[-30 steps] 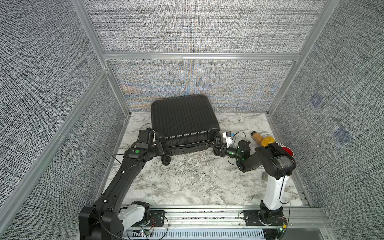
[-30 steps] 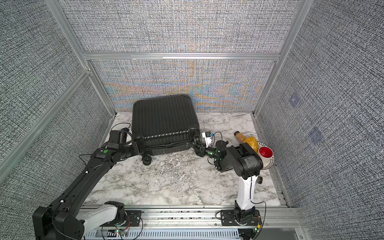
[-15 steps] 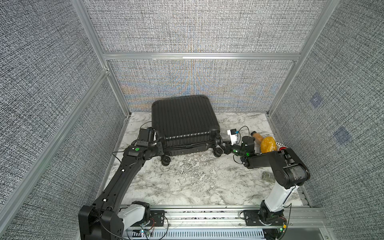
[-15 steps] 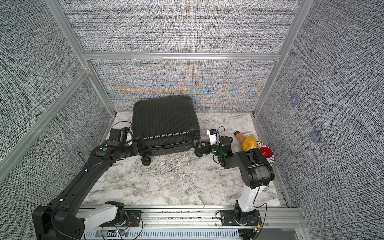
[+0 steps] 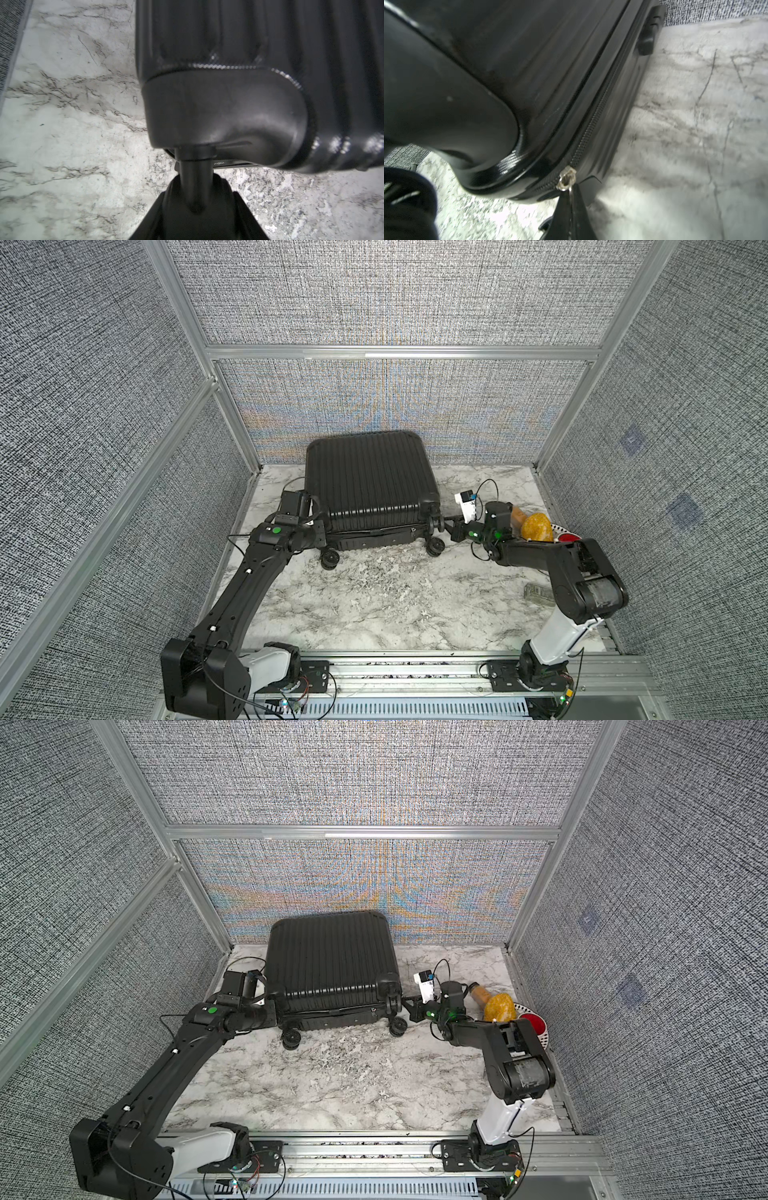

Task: Open the suitcase zippers
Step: Unzip the zipper on the suitcase, then adjust the suitcase at the center of the board.

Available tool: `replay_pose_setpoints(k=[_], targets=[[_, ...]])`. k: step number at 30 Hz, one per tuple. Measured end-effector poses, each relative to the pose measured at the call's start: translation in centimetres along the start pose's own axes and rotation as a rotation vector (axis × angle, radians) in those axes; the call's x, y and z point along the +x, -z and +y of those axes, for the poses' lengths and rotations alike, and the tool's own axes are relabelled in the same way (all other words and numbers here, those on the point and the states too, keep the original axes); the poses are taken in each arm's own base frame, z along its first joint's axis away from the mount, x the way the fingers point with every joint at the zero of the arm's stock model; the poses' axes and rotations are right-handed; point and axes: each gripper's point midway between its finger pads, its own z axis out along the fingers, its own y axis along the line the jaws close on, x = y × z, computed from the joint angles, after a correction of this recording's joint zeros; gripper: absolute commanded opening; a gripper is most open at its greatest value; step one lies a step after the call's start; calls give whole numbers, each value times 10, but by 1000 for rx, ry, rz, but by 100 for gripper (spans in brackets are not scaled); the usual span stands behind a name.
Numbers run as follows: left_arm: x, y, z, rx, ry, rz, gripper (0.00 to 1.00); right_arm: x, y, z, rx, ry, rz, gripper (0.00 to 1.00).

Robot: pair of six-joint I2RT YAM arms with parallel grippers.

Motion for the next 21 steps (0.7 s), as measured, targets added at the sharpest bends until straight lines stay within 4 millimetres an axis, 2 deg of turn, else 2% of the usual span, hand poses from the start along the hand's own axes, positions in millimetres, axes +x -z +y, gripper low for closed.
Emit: replay_pose_setpoints(k=[1,4,8,12,14,15,21], targets=[[-4,-2,3,-19,-16,2,69,4,4,4,2,-4,-1,0],[-24,-4,12,-81,-26,-38,90,18,15,17,15,-21,-5,0],[-47,5,14,-108,-18,-107,98,37,29,40,30,-27,-6,0],[-52,33,10,-72,-13,-183,99,57,42,69,4,-8,5,0],[-39,47,-1,-22,-17,-211,99,65,46,81,-13,-5,15,0],[-28,54,-13,20,-44,-215,99,67,48,87,-21,2,15,0],[40,82,-105,306,-205,-183,96,73,54,104,-51,22,24,0]])
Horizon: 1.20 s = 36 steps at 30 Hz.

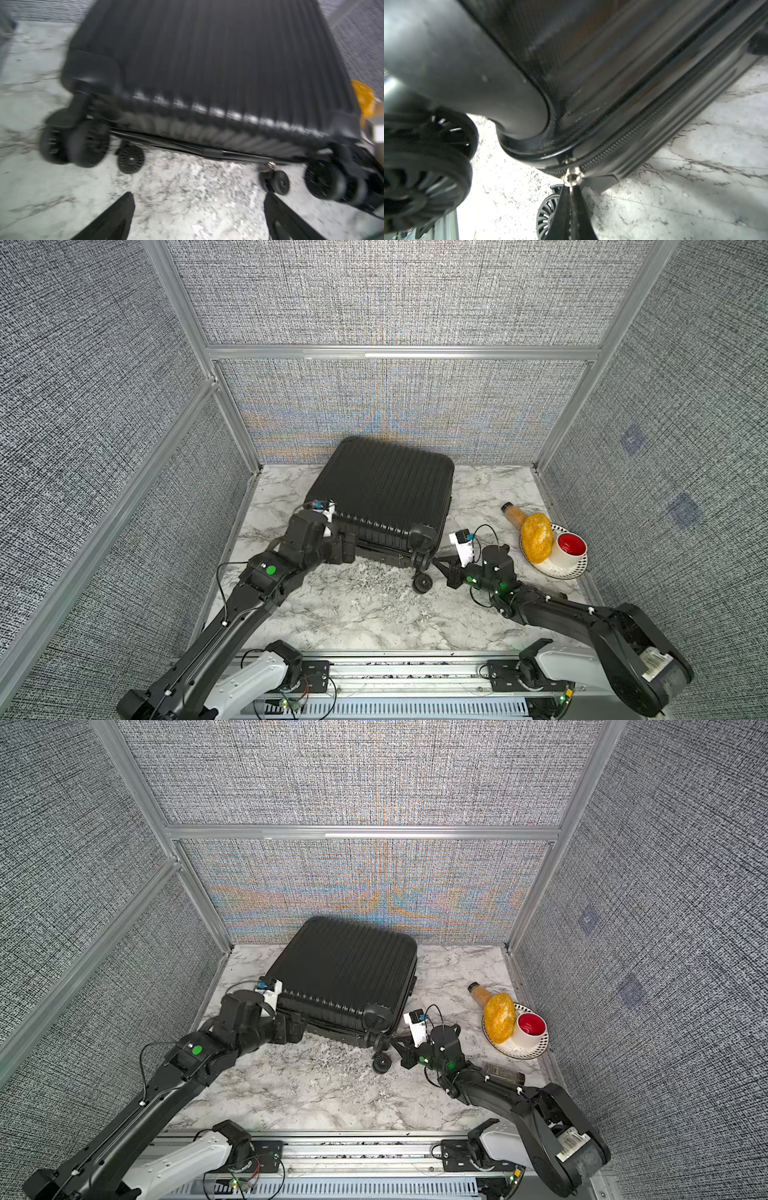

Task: Open the suitcase zippers
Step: Adjust the suitcase at the center of the board, then unzip the zipper on the suitcase.

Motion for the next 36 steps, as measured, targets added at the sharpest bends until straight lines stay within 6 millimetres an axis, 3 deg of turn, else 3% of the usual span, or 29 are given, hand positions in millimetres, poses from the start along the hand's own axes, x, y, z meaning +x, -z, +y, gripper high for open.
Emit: replay_pose_setpoints(k=[4,7,11,16,20,28,30,33,36], targets=[[22,-4,-77,149,-124,50,95,1,0,-2,8,10,4,0],[26,-16,-122,196,-169,58,91,3,-1,-3,13,14,8,0],[35,-40,-156,213,-182,76,83,4,-2,-3,14,13,9,0],[40,-64,-170,171,-145,103,78,2,-1,-3,16,16,1,0],[47,-76,-174,136,-136,128,66,1,1,-3,18,17,0,0],[53,-86,-175,82,-133,149,51,1,3,-6,36,16,-5,0],[52,-86,-174,72,-126,143,52,2,3,-6,37,15,-4,0],[54,-87,-173,61,-123,154,65,1,3,-5,37,16,-6,0],[58,-88,-169,43,-119,173,69,1,4,-6,39,15,-6,0]])
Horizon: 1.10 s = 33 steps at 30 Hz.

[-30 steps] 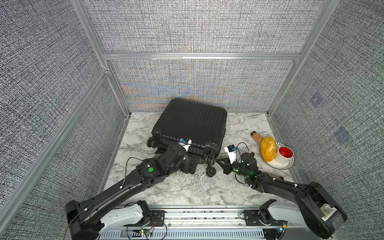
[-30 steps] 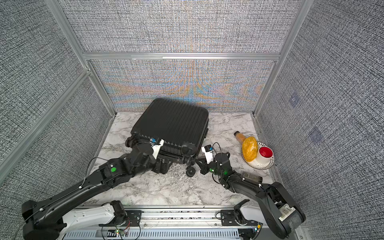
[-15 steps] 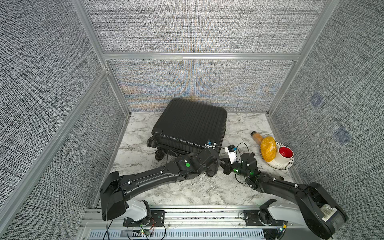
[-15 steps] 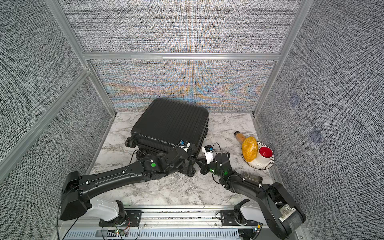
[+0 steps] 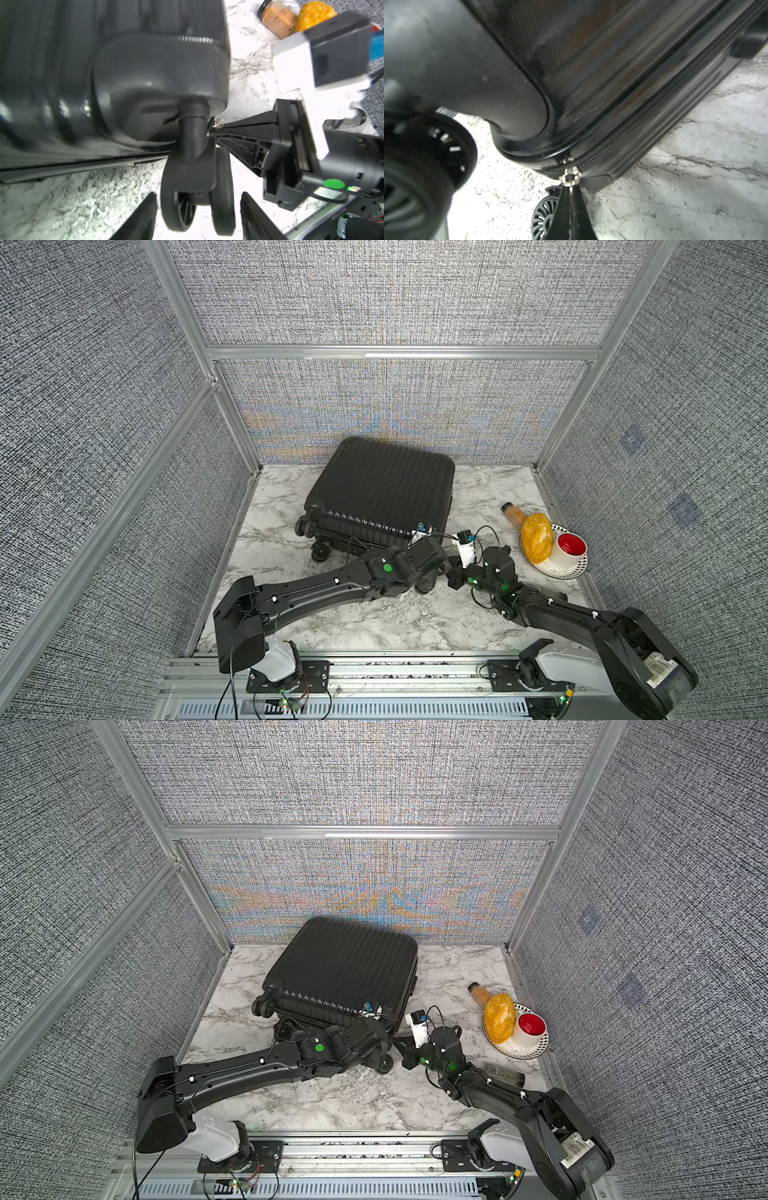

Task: Open the suitcase zippers
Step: Unzip the zipper on the suitcase.

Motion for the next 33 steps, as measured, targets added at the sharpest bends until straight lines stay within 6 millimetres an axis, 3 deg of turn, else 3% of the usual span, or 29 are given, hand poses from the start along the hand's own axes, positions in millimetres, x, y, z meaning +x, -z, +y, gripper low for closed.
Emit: replay_pose_setpoints(k=[4,12,15,20,21,33], targets=[[1,-2,-1,0,6,8,68,0,0,0,0,-1,0,0],[4,-4,-1,-3,26,15,51,-1,2,0,5,-7,-2,0],[3,-3,1,-7,31,12,38,-1,2,-1,11,-7,-3,0],[5,5,6,-6,27,7,3,-3,3,-6,47,8,-5,0],[7,6,8,-7,18,9,1,-4,3,-7,57,16,-4,0],[24,36,38,18,-110,-1,0,-26,-5,-36,153,100,9,0]])
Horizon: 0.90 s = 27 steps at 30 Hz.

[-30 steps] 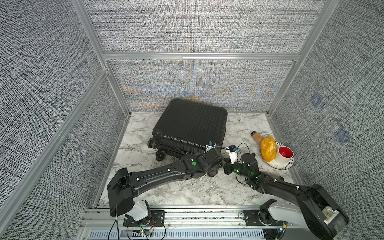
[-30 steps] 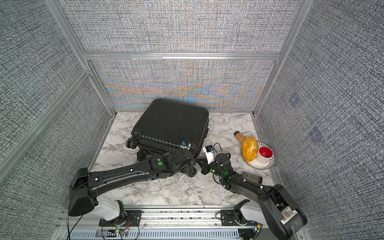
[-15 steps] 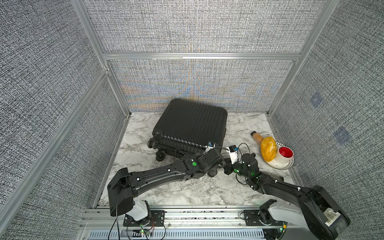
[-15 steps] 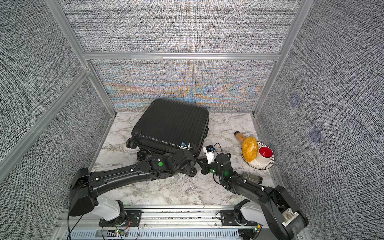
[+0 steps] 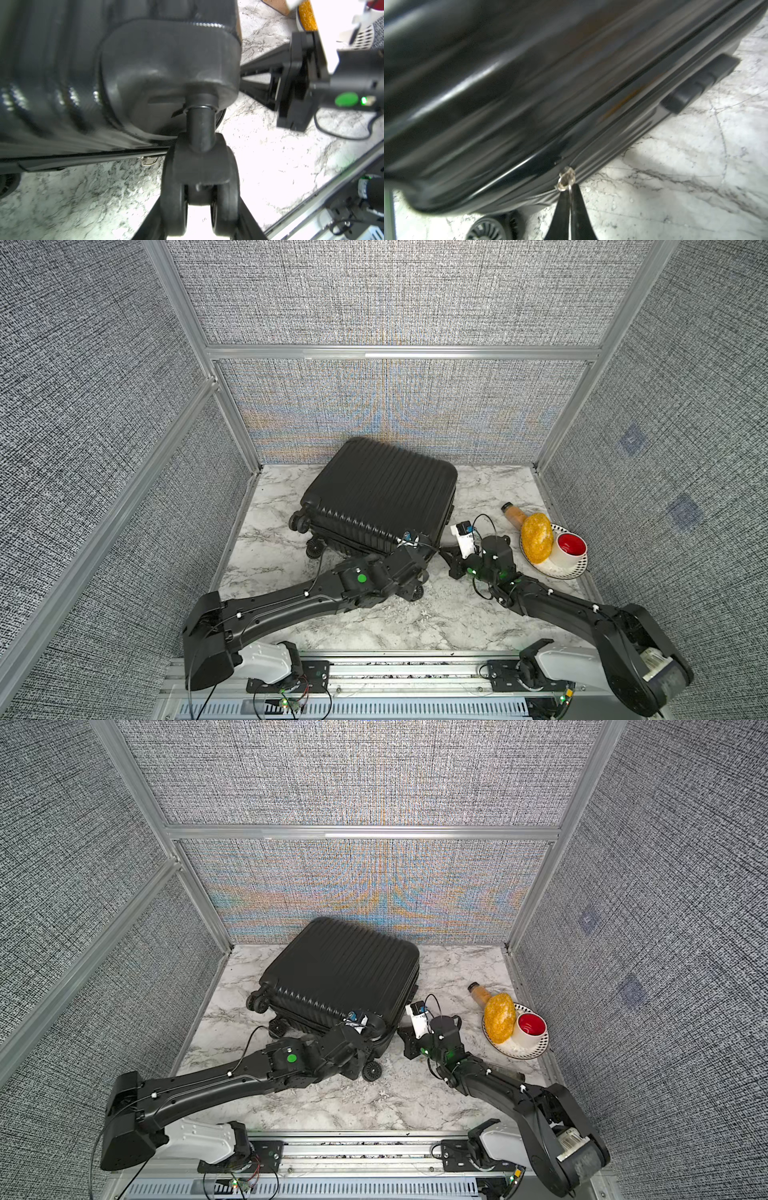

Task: Open the suitcase zippers
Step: Unzip the zipper on the suitcase.

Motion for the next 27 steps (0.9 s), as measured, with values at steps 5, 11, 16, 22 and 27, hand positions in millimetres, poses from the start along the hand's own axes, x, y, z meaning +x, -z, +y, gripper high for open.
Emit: replay_pose_setpoints(k=[5,11,16,22,27], targets=[[8,19,26,4,-11,-28,0,-17,-8,-20,29,-3,-15,0],[22,29,56,-34,-9,-16,0,-26,-16,-45,65,-34,-11,0],[28,34,81,-80,25,-11,0,-25,-20,-52,62,-36,-4,0],[38,43,133,-259,148,-16,0,-22,-16,-74,104,-66,-19,0],[37,54,165,-403,210,-59,0,-26,-15,-91,155,-96,-39,0]])
